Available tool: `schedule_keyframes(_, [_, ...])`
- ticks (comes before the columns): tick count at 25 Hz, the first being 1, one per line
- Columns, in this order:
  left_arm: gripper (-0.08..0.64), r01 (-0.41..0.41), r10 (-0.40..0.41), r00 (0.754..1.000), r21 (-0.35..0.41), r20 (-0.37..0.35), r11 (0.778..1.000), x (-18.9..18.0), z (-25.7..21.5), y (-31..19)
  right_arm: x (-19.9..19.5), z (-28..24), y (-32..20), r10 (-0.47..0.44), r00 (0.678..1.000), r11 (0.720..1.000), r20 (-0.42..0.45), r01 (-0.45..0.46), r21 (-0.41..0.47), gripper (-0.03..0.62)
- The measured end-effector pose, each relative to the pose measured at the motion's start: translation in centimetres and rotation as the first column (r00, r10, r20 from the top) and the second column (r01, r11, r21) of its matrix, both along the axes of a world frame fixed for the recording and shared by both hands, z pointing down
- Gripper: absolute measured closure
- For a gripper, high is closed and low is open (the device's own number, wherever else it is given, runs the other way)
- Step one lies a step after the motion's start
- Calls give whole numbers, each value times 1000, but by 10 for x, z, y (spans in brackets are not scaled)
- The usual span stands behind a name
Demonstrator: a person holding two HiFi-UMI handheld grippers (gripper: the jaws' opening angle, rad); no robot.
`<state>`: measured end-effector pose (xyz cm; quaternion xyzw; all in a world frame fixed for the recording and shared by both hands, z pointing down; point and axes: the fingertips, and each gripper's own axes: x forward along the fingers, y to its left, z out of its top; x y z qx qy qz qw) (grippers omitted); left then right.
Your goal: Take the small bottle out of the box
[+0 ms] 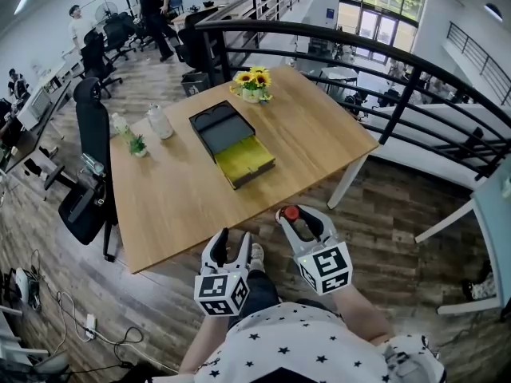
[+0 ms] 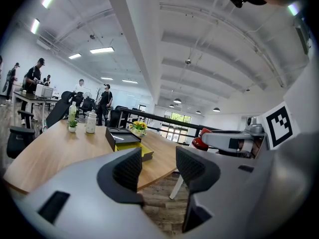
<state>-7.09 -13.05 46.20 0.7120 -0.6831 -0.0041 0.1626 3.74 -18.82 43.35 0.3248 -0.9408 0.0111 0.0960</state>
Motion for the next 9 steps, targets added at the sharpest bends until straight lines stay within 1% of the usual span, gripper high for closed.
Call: schedule_keyframes(9, [362, -8, 8, 1000, -5, 9, 1000, 0, 2, -1, 0, -2, -2, 2, 1000, 1000, 9, -2, 8, 451])
